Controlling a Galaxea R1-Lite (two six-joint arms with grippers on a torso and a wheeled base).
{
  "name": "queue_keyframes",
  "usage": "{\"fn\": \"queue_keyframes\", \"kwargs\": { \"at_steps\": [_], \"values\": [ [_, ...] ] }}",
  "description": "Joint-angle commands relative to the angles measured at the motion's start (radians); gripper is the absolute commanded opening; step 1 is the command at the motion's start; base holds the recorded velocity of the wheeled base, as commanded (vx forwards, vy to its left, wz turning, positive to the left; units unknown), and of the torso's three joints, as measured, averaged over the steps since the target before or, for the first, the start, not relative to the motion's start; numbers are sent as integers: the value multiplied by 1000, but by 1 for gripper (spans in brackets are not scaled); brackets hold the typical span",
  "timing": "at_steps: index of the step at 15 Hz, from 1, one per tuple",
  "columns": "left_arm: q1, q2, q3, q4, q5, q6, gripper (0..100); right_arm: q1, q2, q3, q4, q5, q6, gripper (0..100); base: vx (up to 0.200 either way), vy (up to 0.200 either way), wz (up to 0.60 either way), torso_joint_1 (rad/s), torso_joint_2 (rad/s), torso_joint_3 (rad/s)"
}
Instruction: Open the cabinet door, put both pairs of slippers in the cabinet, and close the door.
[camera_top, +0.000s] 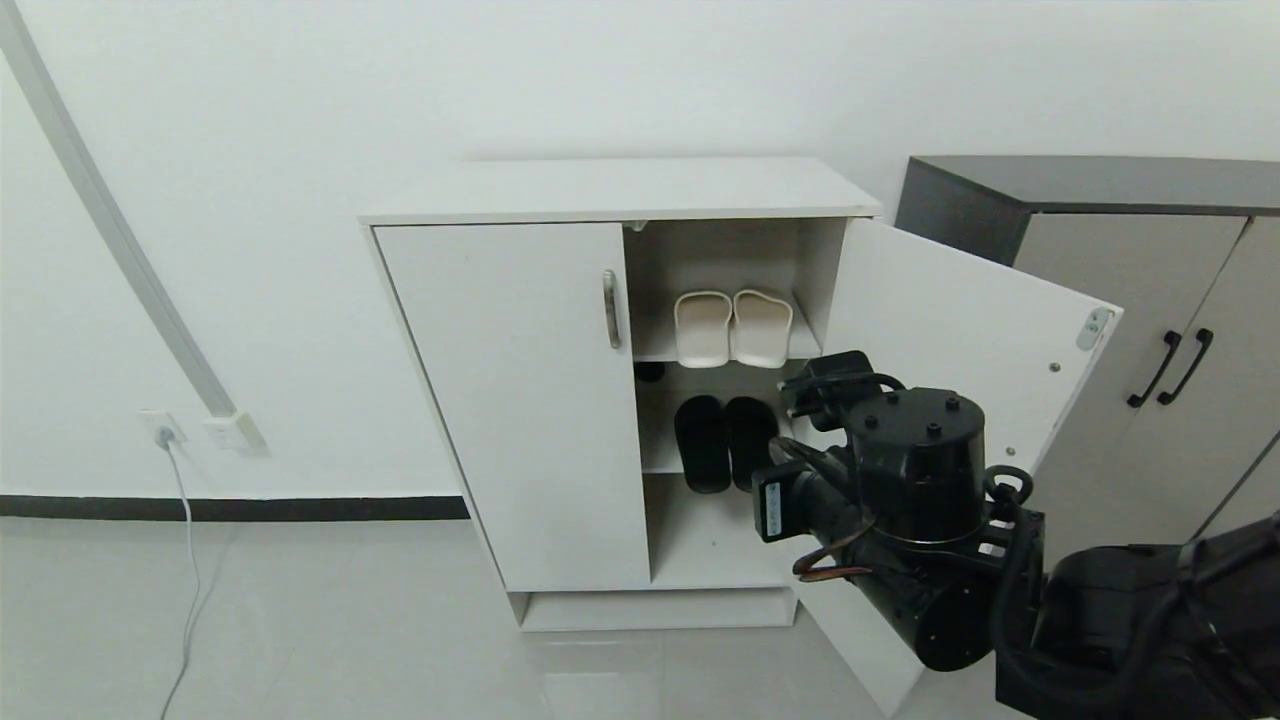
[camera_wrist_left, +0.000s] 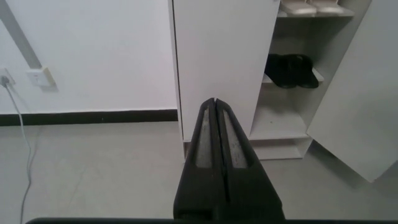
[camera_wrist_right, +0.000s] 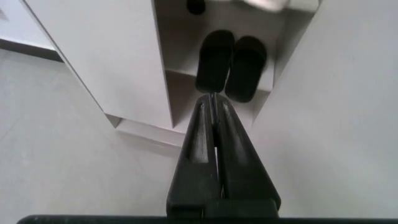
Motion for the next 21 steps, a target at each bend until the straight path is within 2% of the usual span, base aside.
{"fn": "queue_keyframes", "kwargs": {
  "at_steps": [1, 9, 21],
  "values": [
    [0, 1, 0, 0, 0, 0, 0, 0, -8, -2, 0, 0, -1, 0, 0, 0, 0, 110, -466, -339],
    [0, 1, 0, 0, 0, 0, 0, 0, -10, 2, 1, 1, -1, 0, 0, 0, 0, 159, -480, -325],
    [0, 1, 0, 0, 0, 0, 0, -23, 20, 3, 0, 27, 1, 0, 0, 0, 0, 225, -542, -326]
  ]
}}
